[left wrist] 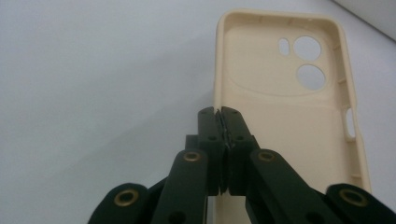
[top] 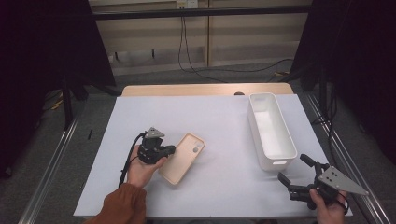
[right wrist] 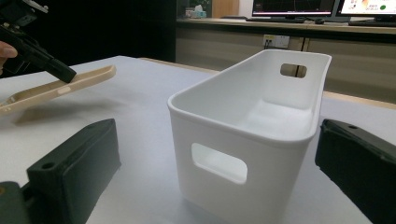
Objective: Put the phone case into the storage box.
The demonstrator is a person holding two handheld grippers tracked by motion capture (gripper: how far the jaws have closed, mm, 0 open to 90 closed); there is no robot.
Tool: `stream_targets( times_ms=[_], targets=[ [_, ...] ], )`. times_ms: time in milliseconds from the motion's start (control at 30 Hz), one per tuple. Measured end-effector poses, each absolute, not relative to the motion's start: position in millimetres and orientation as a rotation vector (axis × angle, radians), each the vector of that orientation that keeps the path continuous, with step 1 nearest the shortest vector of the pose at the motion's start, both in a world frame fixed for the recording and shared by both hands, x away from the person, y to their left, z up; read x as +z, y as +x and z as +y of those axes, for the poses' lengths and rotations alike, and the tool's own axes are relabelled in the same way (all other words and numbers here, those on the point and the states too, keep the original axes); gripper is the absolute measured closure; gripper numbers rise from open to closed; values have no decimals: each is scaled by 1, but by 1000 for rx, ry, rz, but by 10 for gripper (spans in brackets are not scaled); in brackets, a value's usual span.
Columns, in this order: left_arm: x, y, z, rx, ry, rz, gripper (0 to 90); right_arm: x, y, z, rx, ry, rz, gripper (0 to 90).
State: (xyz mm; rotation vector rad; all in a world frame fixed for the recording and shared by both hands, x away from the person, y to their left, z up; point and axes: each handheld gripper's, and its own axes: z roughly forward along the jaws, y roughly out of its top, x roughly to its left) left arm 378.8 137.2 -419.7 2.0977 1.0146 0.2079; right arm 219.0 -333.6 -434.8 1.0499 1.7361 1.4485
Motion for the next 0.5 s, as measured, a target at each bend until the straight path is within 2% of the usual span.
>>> stream_targets(
  times_ms=[500],
  targets=[
    [-413, 373, 141, 291, 1976, 987, 883, -435, 219, -334, 1451, 1052, 1734, 0]
  ],
)
